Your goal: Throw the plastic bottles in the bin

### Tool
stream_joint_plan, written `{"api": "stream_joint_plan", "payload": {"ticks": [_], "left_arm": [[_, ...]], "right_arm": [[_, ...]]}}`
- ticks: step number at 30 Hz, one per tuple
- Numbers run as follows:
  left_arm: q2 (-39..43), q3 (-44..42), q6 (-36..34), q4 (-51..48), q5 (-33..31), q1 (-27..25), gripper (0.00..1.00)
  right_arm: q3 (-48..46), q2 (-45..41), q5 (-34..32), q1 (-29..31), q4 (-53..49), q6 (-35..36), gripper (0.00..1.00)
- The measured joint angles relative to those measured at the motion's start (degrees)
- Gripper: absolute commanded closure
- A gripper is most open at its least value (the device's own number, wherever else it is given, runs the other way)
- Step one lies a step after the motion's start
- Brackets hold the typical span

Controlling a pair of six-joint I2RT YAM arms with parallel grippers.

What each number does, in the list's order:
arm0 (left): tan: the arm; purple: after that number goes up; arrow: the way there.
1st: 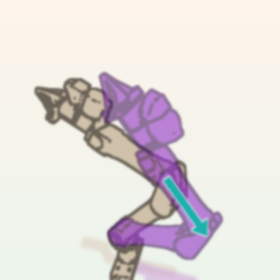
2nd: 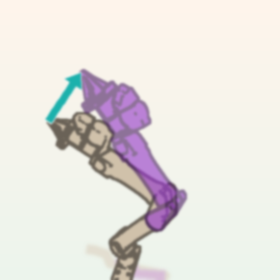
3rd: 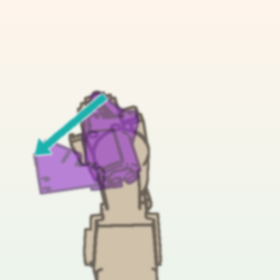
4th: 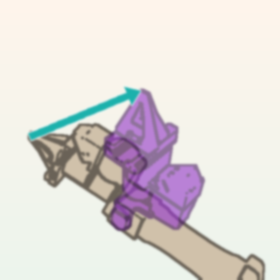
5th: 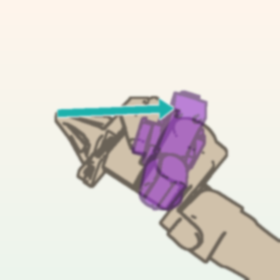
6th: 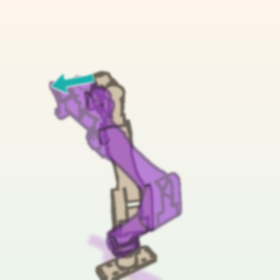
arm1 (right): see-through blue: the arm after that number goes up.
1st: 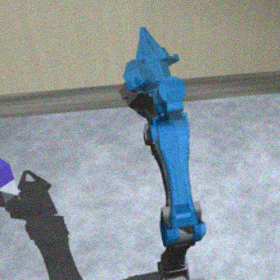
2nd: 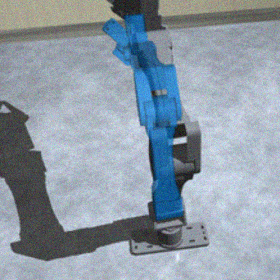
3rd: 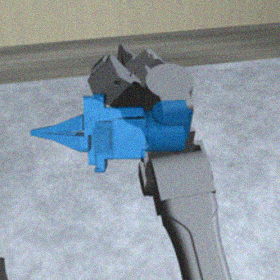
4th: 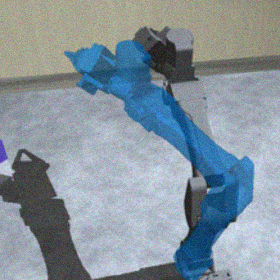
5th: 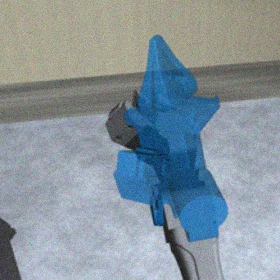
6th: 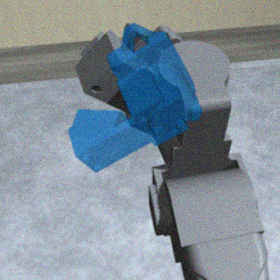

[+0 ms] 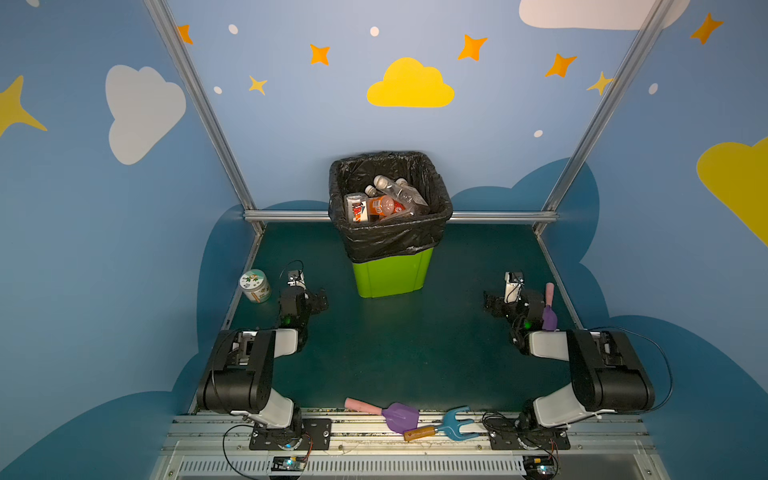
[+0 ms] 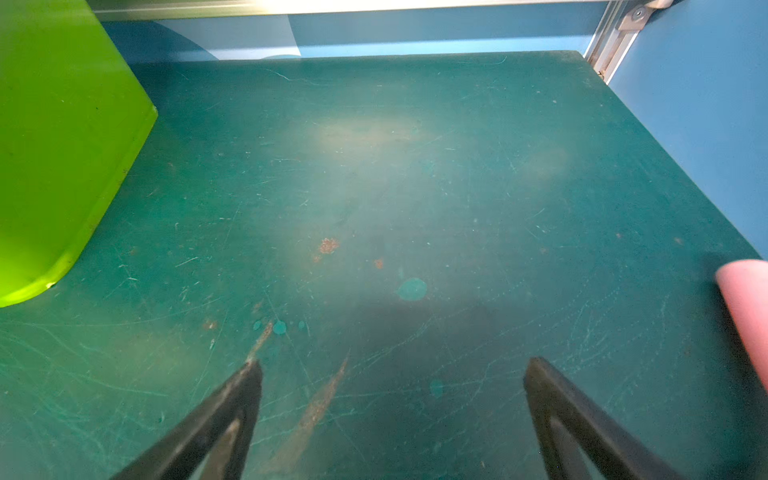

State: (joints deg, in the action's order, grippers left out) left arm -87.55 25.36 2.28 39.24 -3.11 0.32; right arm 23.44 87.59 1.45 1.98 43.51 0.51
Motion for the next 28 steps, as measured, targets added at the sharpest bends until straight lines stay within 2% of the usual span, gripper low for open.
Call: {"api": "stream_joint_plan", "payload": {"ticks": [28], "left_arm": [[0.00,0.00,0.02,-0.07,1.07,0.39,0.00]], "right_arm": [[0.02,0.00,0.98,-0.50,-0.02,-0.02,0.03]]}}
